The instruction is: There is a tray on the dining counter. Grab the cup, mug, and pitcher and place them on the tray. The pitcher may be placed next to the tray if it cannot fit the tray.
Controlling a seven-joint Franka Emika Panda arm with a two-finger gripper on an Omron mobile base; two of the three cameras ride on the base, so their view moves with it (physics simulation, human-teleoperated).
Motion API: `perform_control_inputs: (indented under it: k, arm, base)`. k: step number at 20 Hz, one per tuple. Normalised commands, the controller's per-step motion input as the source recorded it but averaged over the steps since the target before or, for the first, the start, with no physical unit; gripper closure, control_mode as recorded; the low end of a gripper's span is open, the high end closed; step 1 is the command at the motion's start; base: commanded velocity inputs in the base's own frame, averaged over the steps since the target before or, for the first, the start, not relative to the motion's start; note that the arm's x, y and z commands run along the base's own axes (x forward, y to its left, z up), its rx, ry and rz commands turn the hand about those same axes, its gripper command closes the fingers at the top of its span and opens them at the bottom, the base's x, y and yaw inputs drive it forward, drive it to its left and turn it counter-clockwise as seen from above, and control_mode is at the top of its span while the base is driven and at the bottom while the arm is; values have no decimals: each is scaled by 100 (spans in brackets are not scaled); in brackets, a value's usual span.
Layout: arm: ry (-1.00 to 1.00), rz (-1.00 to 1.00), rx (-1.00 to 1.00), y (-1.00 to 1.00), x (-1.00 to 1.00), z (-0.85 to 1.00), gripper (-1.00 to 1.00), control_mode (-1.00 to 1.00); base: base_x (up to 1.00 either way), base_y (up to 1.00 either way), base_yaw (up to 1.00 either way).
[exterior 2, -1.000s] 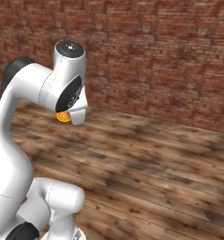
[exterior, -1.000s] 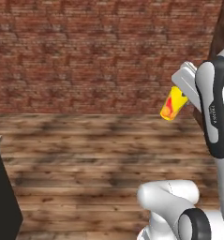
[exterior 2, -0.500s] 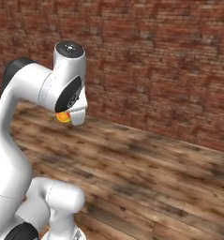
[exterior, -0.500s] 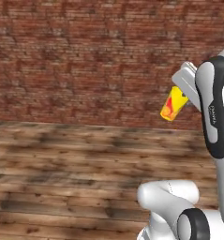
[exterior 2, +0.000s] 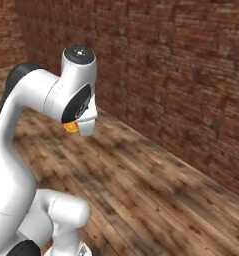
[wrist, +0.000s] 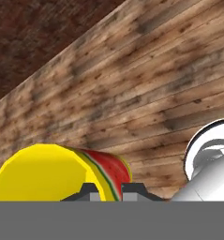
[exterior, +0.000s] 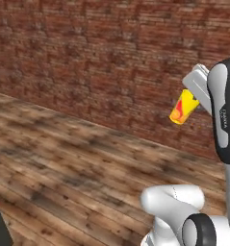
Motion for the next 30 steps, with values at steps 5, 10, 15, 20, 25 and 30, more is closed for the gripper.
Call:
perform_control_inputs:
  k: [5, 10, 15, 20, 25, 30]
  arm:
    - [0, 0, 0, 0, 0, 0, 100, 100]
    - [0, 0, 0, 0, 0, 0, 100, 100]
    - [0, 0, 0, 0, 0, 0, 100, 100]
    - [0, 0, 0, 0, 0, 0, 100, 100]
    - [0, 0, 0, 0, 0, 0, 100, 100]
    - [0, 0, 0, 0, 0, 0, 100, 100]
  base:
    - [86, -67, 79]
    - [88, -66, 78]
    - [88, -73, 75]
    - [84, -77, 72]
    - [79, -87, 69]
    - [92, -95, 62]
